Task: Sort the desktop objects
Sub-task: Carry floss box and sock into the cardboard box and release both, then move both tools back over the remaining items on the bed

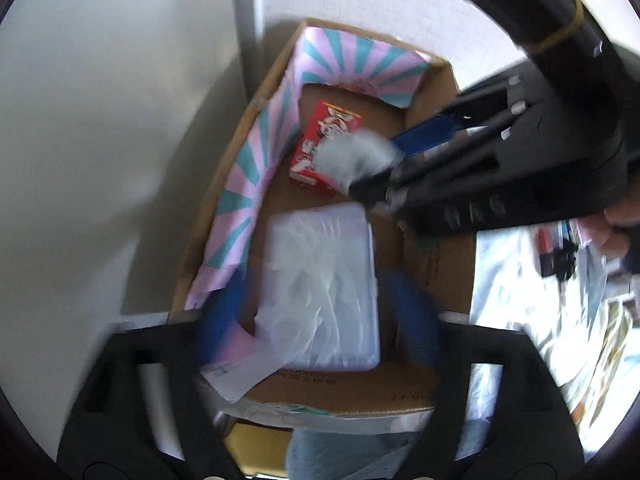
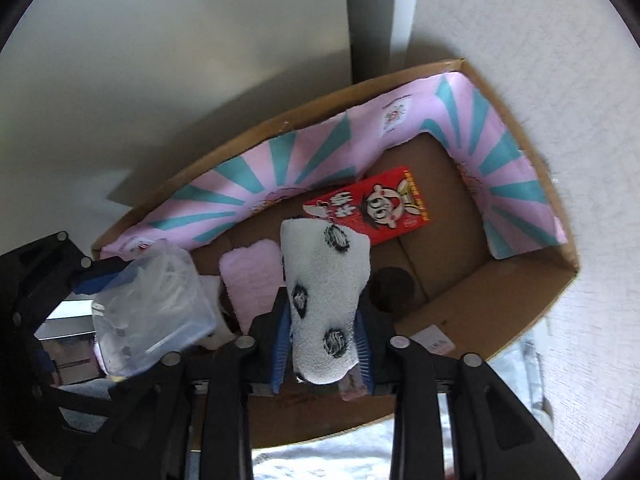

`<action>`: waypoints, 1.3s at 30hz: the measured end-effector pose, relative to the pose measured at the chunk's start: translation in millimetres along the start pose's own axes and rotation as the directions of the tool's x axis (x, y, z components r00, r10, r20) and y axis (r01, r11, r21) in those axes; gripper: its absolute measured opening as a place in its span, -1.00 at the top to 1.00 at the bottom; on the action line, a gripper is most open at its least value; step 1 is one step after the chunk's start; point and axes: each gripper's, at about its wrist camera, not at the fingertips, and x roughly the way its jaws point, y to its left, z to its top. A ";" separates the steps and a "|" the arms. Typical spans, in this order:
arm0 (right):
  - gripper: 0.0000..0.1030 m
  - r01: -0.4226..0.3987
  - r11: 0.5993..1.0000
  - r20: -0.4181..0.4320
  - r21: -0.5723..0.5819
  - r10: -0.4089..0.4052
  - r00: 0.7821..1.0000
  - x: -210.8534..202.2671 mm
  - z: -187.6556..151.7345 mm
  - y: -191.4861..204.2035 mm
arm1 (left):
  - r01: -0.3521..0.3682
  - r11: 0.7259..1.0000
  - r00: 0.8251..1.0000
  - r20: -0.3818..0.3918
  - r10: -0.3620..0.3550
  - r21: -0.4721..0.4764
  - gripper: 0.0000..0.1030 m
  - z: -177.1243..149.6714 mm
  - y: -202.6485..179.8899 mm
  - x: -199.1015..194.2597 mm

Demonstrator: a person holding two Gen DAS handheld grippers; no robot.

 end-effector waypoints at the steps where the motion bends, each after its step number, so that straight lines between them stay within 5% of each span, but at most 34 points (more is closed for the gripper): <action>1: -0.28 0.009 1.000 0.006 0.016 -0.009 1.000 -0.2 0.5 -1.2 | -0.010 1.000 1.000 0.015 0.010 -0.012 -0.94 0.7 1.3 -3.1; 2: -0.59 0.019 0.999 0.024 0.030 -0.020 1.000 -2.0 0.5 -2.4 | -0.016 1.000 0.999 0.028 0.017 -0.023 -0.94 2.3 3.6 -7.0; 6: -0.70 0.000 0.997 0.057 0.083 -0.004 0.998 -10.1 0.3 -9.8 | -0.026 0.998 0.999 -0.025 0.025 -0.054 -0.94 10.9 8.9 -5.9; 11: -0.82 0.021 0.993 0.074 0.116 -0.030 0.997 -18.5 -4.3 -16.9 | 0.045 0.997 0.993 0.110 -0.037 -0.066 -0.94 8.8 10.9 -26.1; 14: -0.99 0.011 0.992 0.100 0.125 -0.024 0.995 -24.1 -5.1 -25.3 | 0.011 0.999 0.990 0.142 -0.005 -0.042 -0.94 10.3 6.6 -35.5; 21: -0.99 0.039 0.991 0.129 0.131 -0.057 0.990 -35.9 -15.2 -28.3 | -0.101 0.994 0.986 0.139 0.095 0.034 -0.94 17.2 -7.5 -36.1; 27: -0.99 0.039 0.990 0.139 0.133 -0.058 0.989 -62.7 -33.0 -37.8 | -0.086 0.990 0.985 0.156 0.068 0.107 -0.95 24.0 -24.4 -50.2; 33: -0.99 0.093 0.973 0.107 0.213 -0.118 0.987 -97.6 -81.4 -66.6 | -0.084 0.966 0.979 0.200 0.035 0.243 -0.95 36.8 -69.5 -64.6; 39: -0.99 0.235 0.908 0.105 0.347 -0.286 0.952 -145.1 -165.3 -103.6 | 0.024 0.925 0.981 0.167 -0.094 0.380 -0.95 45.3 -135.4 -60.1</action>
